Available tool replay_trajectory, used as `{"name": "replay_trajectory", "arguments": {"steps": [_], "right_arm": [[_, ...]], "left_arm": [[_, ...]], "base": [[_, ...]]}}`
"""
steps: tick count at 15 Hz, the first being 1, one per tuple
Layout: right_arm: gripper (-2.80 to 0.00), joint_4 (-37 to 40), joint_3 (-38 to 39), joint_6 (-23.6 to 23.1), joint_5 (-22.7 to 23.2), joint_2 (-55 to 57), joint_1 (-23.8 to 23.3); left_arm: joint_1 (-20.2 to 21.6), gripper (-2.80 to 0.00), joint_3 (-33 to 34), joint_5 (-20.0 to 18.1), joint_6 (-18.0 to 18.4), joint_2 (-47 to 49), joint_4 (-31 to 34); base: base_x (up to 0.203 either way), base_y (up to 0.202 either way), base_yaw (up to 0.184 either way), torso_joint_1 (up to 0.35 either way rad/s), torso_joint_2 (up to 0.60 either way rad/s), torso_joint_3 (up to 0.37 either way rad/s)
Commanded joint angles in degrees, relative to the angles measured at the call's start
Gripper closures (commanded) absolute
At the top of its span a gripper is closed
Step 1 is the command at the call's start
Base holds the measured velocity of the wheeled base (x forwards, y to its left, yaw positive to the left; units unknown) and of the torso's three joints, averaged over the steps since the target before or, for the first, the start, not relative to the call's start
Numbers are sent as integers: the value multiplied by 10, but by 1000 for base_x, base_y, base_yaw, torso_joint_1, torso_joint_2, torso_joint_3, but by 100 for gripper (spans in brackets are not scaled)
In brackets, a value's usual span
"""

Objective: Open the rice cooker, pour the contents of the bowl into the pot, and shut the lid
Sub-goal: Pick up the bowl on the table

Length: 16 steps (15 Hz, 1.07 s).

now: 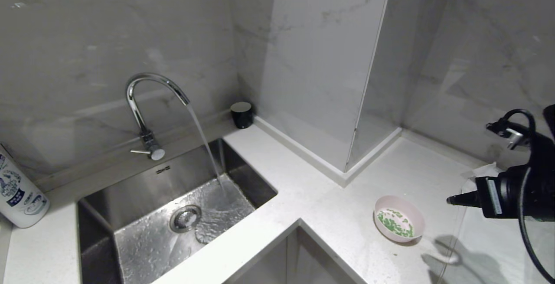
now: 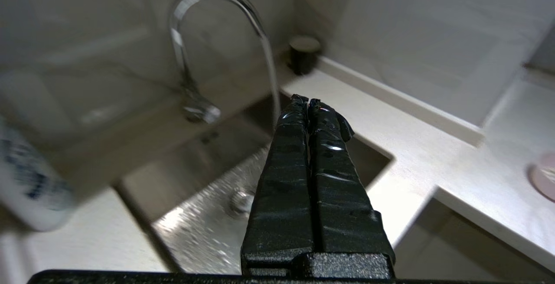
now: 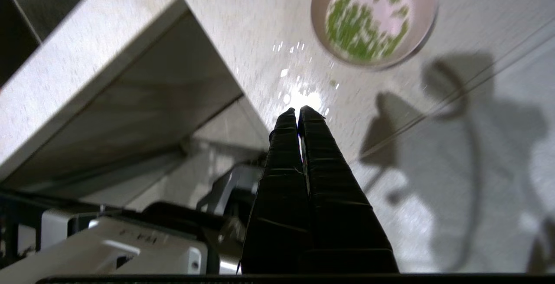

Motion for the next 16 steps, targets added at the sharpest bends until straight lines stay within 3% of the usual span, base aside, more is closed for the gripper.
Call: {"name": "replay_trajectory", "arguments": {"steps": [1,5,7,8,9,12,13,15,16], "right_arm": [[0,15,-5,10,-5,76,26],[0,3,-7,11,-35,179,25],[0,-51,-3,10,-63,222,23],[-280,-63,-4,9,-70,232,27],[-280,-66,-7,8,-75,241,30],[-280,-102,-7,3,-83,277,36],[-280,-109,-7,-5,-83,288,37],[-280,-126,-8,-8,-84,311,46],[-280,-144,-8,-8,-84,326,52]], "left_arm": [[32,0,0,-2,20,-64,3],[47,0,17,-5,22,-97,3],[63,0,40,-23,37,-119,3],[69,0,51,-29,43,-132,2],[73,0,61,-38,54,-143,0],[79,0,34,-8,65,-143,2],[106,0,23,-5,65,-142,7],[165,0,23,-36,70,-155,15],[167,0,46,-57,71,-163,16]], "base": [[0,0,0,0,0,0],[0,0,0,0,0,0],[0,0,0,0,0,0],[0,0,0,0,0,0],[0,0,0,0,0,0],[0,0,0,0,0,0],[0,0,0,0,0,0],[0,0,0,0,0,0],[0,0,0,0,0,0]]}}
